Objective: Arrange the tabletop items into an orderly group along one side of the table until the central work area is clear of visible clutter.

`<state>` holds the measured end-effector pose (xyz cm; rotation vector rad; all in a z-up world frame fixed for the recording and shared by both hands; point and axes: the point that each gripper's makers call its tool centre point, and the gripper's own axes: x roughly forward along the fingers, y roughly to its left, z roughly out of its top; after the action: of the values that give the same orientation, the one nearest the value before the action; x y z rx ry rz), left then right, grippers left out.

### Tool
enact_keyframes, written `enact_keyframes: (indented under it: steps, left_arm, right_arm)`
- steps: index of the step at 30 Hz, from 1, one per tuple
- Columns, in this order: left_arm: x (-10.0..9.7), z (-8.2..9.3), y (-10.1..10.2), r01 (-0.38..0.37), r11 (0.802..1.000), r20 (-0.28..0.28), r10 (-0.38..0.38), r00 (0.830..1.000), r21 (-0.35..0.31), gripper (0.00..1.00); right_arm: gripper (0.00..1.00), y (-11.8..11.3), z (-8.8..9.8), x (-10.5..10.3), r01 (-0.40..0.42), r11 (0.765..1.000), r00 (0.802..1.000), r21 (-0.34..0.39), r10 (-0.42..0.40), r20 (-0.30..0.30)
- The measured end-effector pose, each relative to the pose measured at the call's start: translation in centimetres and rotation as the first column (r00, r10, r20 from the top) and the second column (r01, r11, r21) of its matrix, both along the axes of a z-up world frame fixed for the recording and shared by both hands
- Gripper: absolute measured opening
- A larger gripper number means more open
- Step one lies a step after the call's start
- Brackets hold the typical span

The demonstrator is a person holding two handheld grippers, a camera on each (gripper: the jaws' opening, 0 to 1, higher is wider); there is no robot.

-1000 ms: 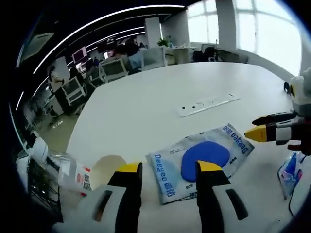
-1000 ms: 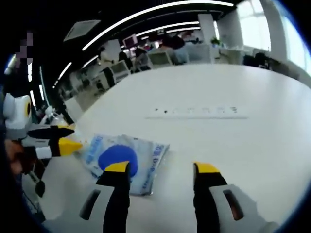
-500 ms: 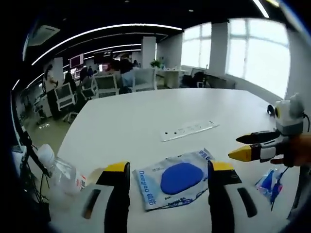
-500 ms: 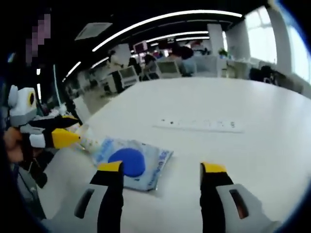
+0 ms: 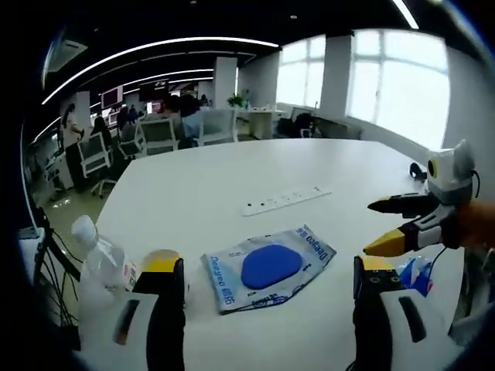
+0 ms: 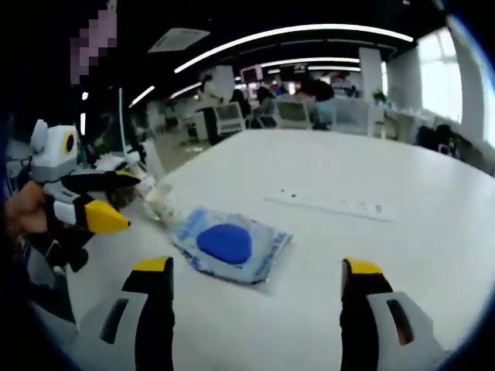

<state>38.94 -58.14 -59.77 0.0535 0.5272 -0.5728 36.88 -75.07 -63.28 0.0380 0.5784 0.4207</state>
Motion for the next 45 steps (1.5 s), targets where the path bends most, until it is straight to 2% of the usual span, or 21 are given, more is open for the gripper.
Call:
enact_keyframes:
  steps: [4,12,16,18,21,24,26,30,32,34,37,45]
  left_arm:
    - [-1.0,0.8,0.1,0.005,0.999,0.003,-0.005,1.000,-0.032,1.00]
    - [-3.3,1.1,0.2,0.041,0.998,0.001,-0.041,0.999,-0.044,1.00]
    - [-4.5,0.4,0.0,0.059,0.998,-0.010,-0.059,0.998,-0.038,1.00]
    - [-5.0,-0.1,-0.1,0.053,0.998,-0.025,-0.055,0.998,-0.044,1.00]
    - [-5.7,-0.7,-0.5,0.041,0.997,-0.048,-0.044,0.998,-0.066,1.00]
    - [-6.5,-1.2,-1.5,0.061,0.996,-0.057,-0.064,0.996,-0.058,1.00]
    - [-6.9,-1.4,-2.3,0.079,0.996,-0.060,-0.082,0.995,-0.050,1.00]
    - [-7.7,-1.7,-4.0,0.118,0.992,-0.067,-0.121,0.990,-0.047,1.00]
    - [-8.0,-2.0,-4.8,0.145,0.989,-0.074,-0.146,0.987,-0.022,1.00]
    - [-8.2,-1.8,-5.6,0.164,0.986,-0.070,-0.165,0.984,-0.017,1.00]
    - [-8.5,-1.9,-6.9,0.185,0.982,-0.072,-0.186,0.980,-0.022,1.00]
    - [-10.5,-3.9,-10.5,0.262,0.965,-0.118,-0.261,0.958,-0.002,1.00]
  right_arm:
    - [0.91,0.1,0.7,-0.9,-0.023,1.000,1.000,-0.008,0.023,0.013]
    - [0.99,0.2,2.1,-3.0,-0.050,0.999,0.998,-0.003,0.050,0.038]
    - [1.00,-0.3,2.0,-4.3,-0.053,0.999,0.998,-0.011,0.053,0.022]
    - [1.00,-0.9,1.4,-5.2,-0.018,1.000,1.000,0.000,0.018,-0.014]
    - [1.00,-1.3,1.2,-6.4,0.008,1.000,1.000,0.014,-0.008,-0.009]
    - [1.00,-1.6,0.5,-7.8,0.029,0.999,0.999,0.044,-0.028,-0.027]
    - [1.00,-2.0,-0.4,-9.1,0.025,1.000,0.998,0.010,-0.024,-0.056]
    - [1.00,-2.9,-1.1,-10.5,0.052,0.998,0.996,0.020,-0.051,-0.072]
    - [1.00,-3.5,-1.5,-11.0,0.060,0.998,0.994,0.010,-0.059,-0.087]
    - [1.00,-4.2,-1.5,-11.4,0.067,0.998,0.994,-0.010,-0.068,-0.088]
    - [1.00,-5.7,-1.0,-11.8,0.122,0.993,0.991,0.009,-0.121,-0.063]
    - [1.00,-8.5,-1.9,-14.4,0.180,0.984,0.980,0.012,-0.179,-0.092]
